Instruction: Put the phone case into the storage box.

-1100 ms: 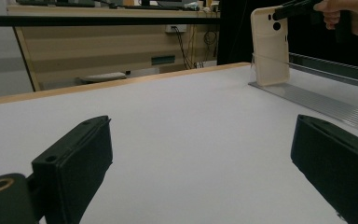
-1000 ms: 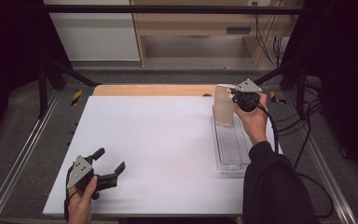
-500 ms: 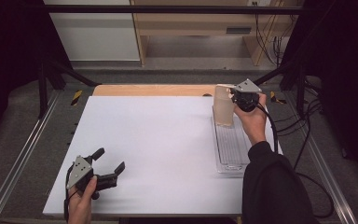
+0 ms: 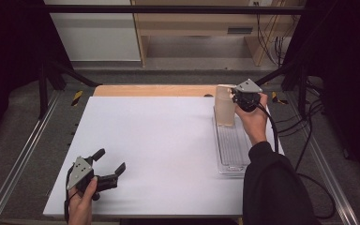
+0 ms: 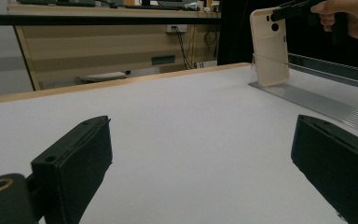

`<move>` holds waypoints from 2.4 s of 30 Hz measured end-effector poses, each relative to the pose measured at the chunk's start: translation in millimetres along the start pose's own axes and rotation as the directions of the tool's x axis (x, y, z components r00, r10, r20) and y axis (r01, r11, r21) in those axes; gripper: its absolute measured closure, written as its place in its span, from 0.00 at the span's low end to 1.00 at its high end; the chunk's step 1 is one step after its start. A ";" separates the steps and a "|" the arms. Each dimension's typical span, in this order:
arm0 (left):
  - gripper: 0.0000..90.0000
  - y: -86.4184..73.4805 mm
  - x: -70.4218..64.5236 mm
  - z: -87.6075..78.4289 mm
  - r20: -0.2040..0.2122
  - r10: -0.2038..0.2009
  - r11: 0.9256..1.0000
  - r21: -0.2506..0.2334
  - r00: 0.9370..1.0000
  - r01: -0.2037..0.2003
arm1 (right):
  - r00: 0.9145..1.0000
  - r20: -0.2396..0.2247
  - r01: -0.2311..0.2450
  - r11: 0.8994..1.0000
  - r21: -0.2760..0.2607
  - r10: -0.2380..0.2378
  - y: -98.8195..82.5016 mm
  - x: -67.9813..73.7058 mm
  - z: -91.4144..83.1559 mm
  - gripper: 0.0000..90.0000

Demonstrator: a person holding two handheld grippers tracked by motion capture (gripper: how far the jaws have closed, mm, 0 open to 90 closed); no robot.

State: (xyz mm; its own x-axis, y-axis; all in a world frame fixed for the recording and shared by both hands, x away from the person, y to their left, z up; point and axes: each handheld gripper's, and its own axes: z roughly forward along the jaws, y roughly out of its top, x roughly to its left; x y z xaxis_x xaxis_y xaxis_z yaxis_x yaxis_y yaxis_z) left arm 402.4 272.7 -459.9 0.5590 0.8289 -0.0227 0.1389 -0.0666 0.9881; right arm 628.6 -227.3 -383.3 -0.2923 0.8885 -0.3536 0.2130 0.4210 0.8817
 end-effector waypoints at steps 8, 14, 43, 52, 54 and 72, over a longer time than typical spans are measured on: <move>0.05 -0.1 0.8 -0.4 -0.004 -0.003 1.000 -0.001 1.000 0.003 | 1.000 0.020 -0.023 1.000 -0.003 0.023 0.2 -0.8 0.1 0.65; 0.05 0.0 0.9 -0.6 -0.004 -0.004 1.000 -0.002 1.000 0.004 | 0.999 0.020 -0.034 0.999 0.000 0.034 0.9 -1.5 -0.6 0.61; 0.05 0.1 1.0 -0.8 -0.003 -0.006 1.000 -0.003 1.000 0.006 | 0.989 -0.001 -0.149 0.986 0.076 0.149 4.2 0.0 -5.2 0.15; 0.05 0.0 1.1 -0.7 -0.002 -0.011 1.000 -0.002 1.000 0.011 | 0.981 -0.013 -0.189 0.977 0.102 0.191 9.1 3.2 -9.7 0.07; 0.05 0.1 1.2 -0.7 -0.002 -0.009 1.000 -0.001 1.000 0.009 | 0.977 -0.028 -0.209 0.972 0.112 0.213 10.6 3.5 -10.7 0.07; 0.05 0.7 1.4 -2.0 -0.007 -0.009 1.000 -0.002 1.000 0.009 | 0.921 -0.114 -0.361 0.925 0.115 0.373 23.8 6.5 -23.8 0.05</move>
State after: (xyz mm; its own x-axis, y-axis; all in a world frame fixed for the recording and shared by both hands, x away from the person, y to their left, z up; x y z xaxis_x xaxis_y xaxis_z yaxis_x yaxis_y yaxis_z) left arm 401.7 274.9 -459.0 0.5522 0.8331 -0.0310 0.1423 -0.0576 0.9881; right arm 609.6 -215.9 -357.2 -0.2957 0.9545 0.0391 0.4100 0.0898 0.9077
